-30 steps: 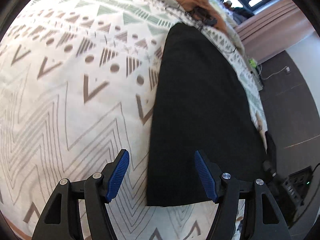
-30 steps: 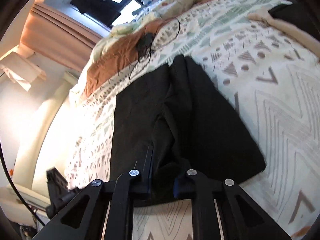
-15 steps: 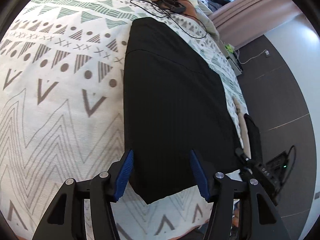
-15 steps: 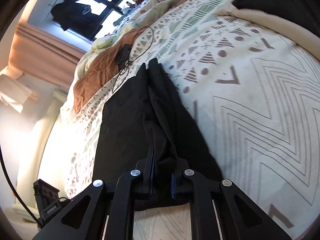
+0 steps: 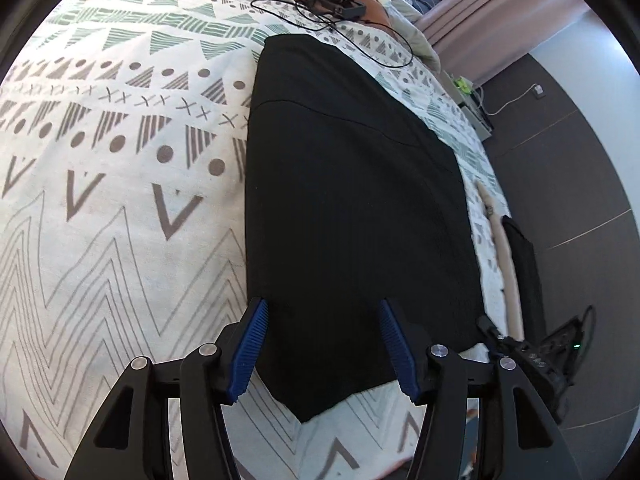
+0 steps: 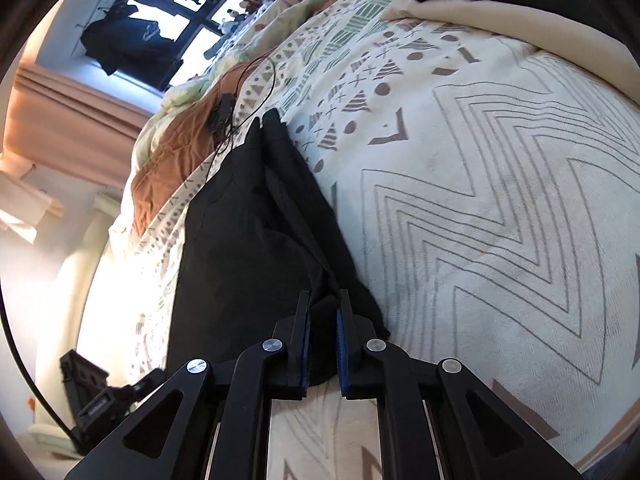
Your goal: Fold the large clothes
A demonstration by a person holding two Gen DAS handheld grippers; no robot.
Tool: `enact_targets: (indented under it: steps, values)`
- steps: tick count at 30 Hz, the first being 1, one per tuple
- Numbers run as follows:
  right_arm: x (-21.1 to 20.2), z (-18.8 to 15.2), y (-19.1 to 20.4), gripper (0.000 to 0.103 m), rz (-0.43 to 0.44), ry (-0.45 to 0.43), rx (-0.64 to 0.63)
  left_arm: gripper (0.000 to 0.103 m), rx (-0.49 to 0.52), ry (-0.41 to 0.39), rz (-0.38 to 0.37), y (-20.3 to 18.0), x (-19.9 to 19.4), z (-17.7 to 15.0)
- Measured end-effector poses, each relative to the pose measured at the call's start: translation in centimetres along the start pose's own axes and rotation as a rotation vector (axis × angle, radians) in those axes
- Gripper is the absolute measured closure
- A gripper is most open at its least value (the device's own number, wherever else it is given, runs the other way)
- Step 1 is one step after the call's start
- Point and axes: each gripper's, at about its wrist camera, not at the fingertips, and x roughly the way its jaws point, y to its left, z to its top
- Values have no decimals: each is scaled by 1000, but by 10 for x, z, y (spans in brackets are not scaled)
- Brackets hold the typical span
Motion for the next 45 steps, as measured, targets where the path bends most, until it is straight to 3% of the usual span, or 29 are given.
enact_targets:
  steps: [3,4,5,7,11,12,13,16,21,27,30,32,33,37,40,42,45]
  values:
    - [-2,9,11,84,-11,26,-42,44,-7,-11,7,1,4,3]
    - [-2,12,16,76,-16,29,-65,44,-9,-15,9,1,5,4]
    - [-2,13,20,60,-13,32,-79,44,-11,-17,12,2,6,5]
    - [3,15,27,46,3,53,-103,44,-15,-19,13,2,8,7]
    - [15,15,35,49,20,67,-123,44,-17,-22,21,1,12,9]
    - [16,16,35,60,28,57,-127,44,-16,-21,23,-1,11,9]
    - [16,16,36,90,28,46,-135,44,-14,-20,23,-2,11,10]
    - [10,21,36,93,50,17,-136,44,5,-27,20,-10,8,13]
    - [-6,20,25,93,23,-29,-112,44,66,-46,4,-30,3,15]
    - [7,11,3,93,-21,56,-60,44,105,-21,56,-32,19,13]
    - [4,15,6,75,-50,68,-69,44,77,-25,54,-23,20,9]
    - [3,18,9,53,-88,69,-87,44,52,-24,47,-17,19,8]
    - [5,19,8,52,-96,83,-91,44,44,-24,45,-15,19,7]
    - [23,17,0,51,-64,166,-60,44,35,-21,47,-12,20,1]
    - [28,13,-8,51,-15,164,-25,44,41,-26,43,-10,21,-3]
    - [29,10,-10,58,24,172,-5,45,51,-25,34,-9,21,-5]
    - [28,4,-11,66,57,185,5,60,77,-18,30,-11,20,-4]
